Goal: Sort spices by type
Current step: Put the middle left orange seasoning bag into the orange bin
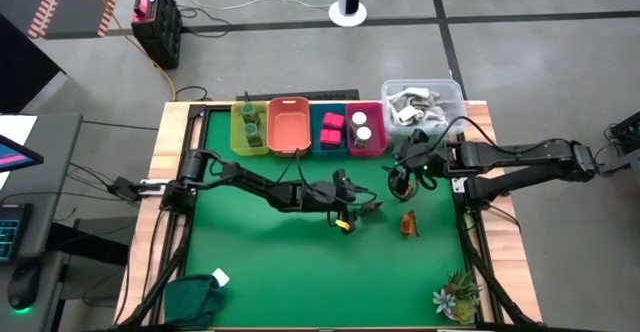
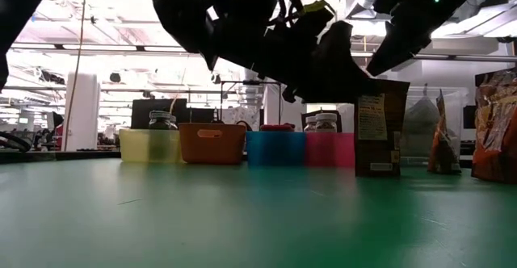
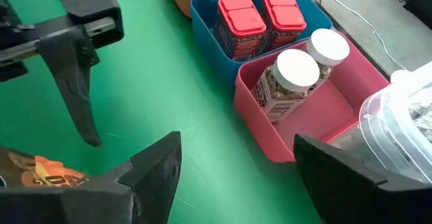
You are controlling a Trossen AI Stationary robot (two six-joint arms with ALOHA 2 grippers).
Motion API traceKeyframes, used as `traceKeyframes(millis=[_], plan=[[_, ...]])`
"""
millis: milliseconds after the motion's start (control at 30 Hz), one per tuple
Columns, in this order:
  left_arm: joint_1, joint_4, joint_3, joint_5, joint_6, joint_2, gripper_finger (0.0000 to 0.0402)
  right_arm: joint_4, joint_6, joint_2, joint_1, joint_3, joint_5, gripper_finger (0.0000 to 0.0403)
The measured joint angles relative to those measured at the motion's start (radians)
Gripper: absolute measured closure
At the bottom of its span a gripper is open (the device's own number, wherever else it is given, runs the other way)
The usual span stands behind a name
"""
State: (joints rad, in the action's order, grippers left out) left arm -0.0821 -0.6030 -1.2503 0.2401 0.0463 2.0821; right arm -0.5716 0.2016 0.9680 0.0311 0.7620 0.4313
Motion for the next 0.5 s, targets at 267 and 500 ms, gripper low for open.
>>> traceKeyframes(millis=[267,500], plan=[[0.002,0.010,0.000,-0.028,-0.037,0.000,0.0326,0.000,-0.008,0.000,0.000,0.000,0.000,0.0093],[0.013,0.115,0.000,-0.101,-0.076,-0.090,0.0399,0.000,-0.008,0.000,-0.001,0.000,0.001,0.0093]])
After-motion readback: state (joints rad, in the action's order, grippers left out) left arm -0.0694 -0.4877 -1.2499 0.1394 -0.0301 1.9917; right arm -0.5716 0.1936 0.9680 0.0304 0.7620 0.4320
